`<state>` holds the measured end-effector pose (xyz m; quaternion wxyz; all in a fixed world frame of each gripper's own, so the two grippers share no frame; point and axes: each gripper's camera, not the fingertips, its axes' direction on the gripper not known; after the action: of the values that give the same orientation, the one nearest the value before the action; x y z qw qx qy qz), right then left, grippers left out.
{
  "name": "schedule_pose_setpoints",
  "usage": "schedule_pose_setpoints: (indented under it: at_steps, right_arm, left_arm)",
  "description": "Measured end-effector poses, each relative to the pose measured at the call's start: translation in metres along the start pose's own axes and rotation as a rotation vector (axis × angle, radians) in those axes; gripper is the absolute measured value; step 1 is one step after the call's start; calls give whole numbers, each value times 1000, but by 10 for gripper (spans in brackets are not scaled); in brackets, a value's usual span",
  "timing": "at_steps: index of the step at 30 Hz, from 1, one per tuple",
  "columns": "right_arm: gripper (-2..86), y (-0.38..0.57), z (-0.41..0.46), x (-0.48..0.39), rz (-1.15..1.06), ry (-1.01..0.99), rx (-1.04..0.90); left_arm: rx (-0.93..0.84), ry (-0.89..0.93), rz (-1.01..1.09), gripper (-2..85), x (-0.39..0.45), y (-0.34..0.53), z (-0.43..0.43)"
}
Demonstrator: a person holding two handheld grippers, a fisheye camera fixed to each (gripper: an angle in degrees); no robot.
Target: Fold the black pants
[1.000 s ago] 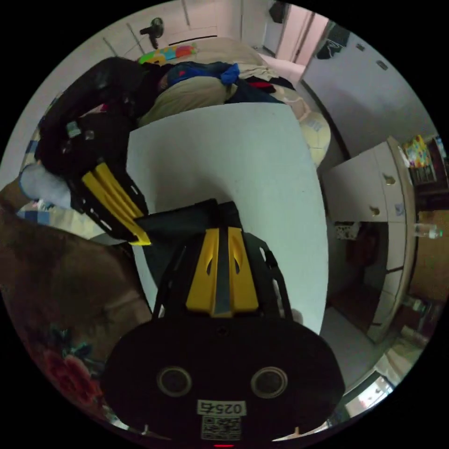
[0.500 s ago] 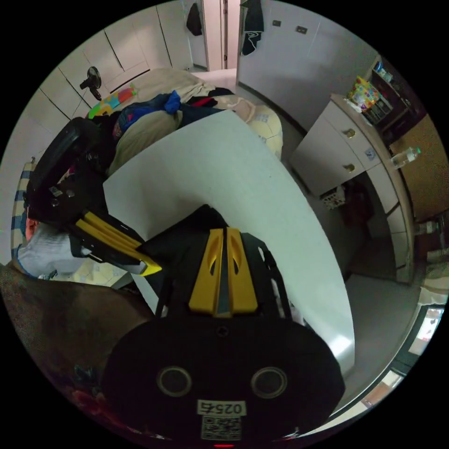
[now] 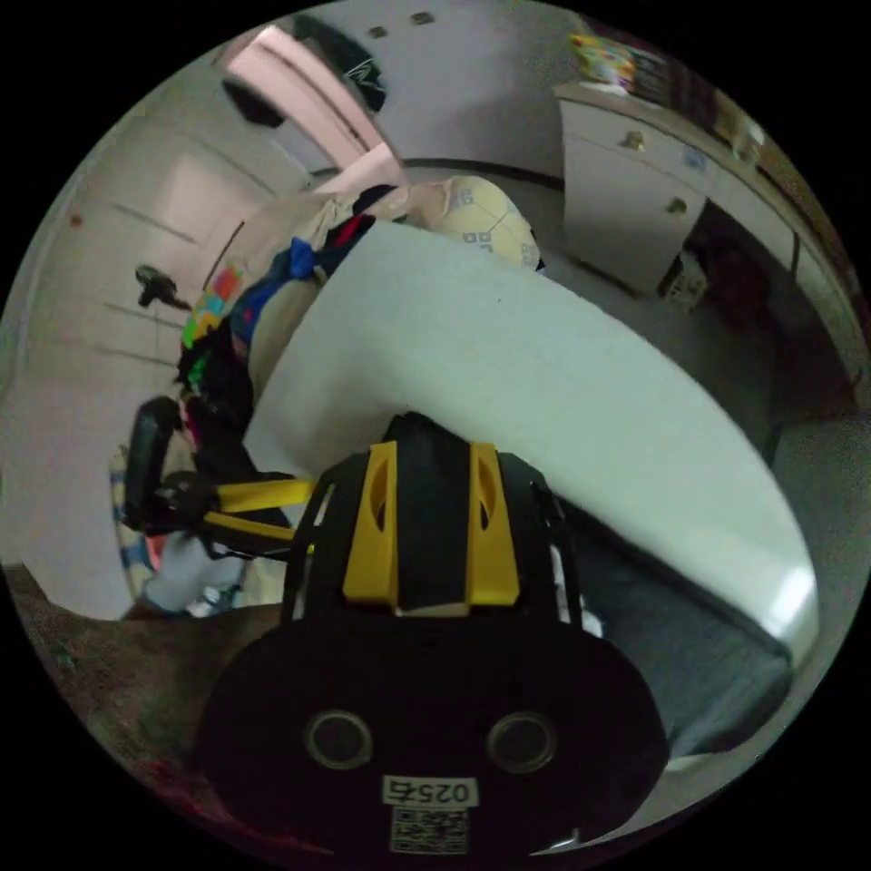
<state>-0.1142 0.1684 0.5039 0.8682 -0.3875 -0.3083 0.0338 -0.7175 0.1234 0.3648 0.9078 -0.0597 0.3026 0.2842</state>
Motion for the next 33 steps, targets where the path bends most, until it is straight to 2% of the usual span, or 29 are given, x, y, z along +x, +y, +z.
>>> schedule_pose_setpoints:
  at_steps: [2,4,6,8,11,12,14,17,19,23,27,29,31,33]
  right_arm:
    - [130,5,-3,-2,88,-80,-8]
    - [137,5,4,-9,152,-67,-21]
    - [149,-4,22,-24,197,53,-74]
    - [158,-14,37,-35,233,60,-131]
    - [138,-29,40,-52,323,217,-141]
    - [120,-32,38,-52,383,306,-138]
    - [98,-39,34,-52,406,345,-148]
    - [90,-50,29,-62,314,419,-204]
    - [71,-49,21,-61,305,435,-199]
    - [51,-45,-4,-47,347,263,-219]
    - [49,-40,-21,-43,465,-75,-202]
    - [49,-41,-29,-55,448,-199,-182]
    - [48,-43,-45,-68,397,-312,-149]
    - [48,-41,-83,-67,369,-496,-92]
  left_arm:
    - [8,-39,4,133,-4,-2,9]
    - [-14,-94,13,115,-5,-9,16]
    - [-76,-159,43,114,-3,-19,25]
    - [-105,-193,79,119,2,-22,32]
    - [-138,-357,126,118,12,-22,48]
    - [-123,-356,72,111,10,-19,52]
    - [-106,-339,60,96,7,-16,54]
    - [-83,-294,37,67,2,-8,60]
    - [-68,-187,17,45,-6,-3,67]
    - [-76,-132,-73,12,-27,22,66]
    - [-4,-265,-139,-4,-37,68,30]
    - [46,-280,-166,-7,-43,90,-1]
    - [122,-240,-168,-9,-49,111,-36]
    - [235,-71,-95,-9,-45,135,-81]
